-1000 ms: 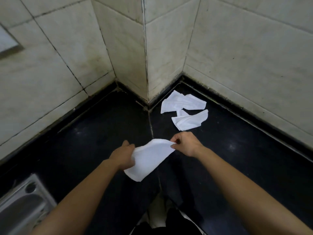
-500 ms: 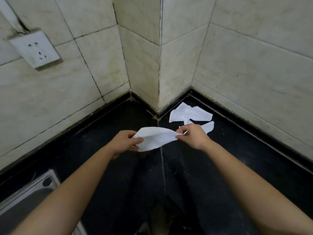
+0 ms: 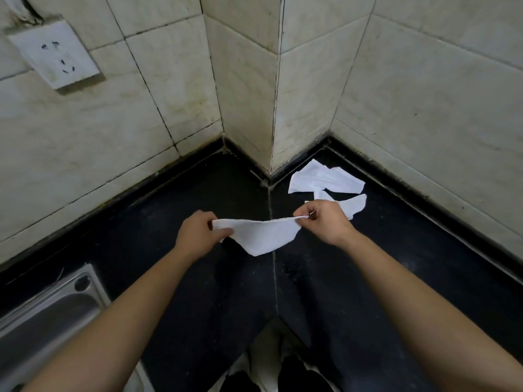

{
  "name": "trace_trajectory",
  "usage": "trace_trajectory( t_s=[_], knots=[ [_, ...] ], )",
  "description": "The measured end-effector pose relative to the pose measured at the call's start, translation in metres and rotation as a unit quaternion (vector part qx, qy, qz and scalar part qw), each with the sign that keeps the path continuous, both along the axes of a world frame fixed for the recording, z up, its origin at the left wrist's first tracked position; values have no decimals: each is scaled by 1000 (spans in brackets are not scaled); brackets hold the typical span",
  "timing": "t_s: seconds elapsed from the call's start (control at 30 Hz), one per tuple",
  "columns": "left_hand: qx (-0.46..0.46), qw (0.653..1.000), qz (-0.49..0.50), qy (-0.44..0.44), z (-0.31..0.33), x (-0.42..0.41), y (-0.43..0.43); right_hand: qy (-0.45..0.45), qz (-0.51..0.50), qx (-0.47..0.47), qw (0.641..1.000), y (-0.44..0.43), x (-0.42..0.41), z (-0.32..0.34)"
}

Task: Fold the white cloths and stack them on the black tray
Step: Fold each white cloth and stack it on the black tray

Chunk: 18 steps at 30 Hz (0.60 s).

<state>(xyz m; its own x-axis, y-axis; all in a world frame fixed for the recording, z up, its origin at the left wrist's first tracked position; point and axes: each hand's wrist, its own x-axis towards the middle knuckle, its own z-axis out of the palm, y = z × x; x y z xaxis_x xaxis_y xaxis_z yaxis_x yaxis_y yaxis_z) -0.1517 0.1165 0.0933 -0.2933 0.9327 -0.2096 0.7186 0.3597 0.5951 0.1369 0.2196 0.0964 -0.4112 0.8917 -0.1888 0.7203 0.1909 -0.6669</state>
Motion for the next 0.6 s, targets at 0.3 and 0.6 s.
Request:
trace_trajectory(
  t_s=[0.3, 0.6],
  knots=[
    [-13, 962, 68, -265, 1, 4, 1, 5, -17, -1, 1000, 3, -12, -11],
    [4, 918, 147, -369, -12, 3, 13, 15, -52, -24, 998, 3, -21, -18]
  ],
)
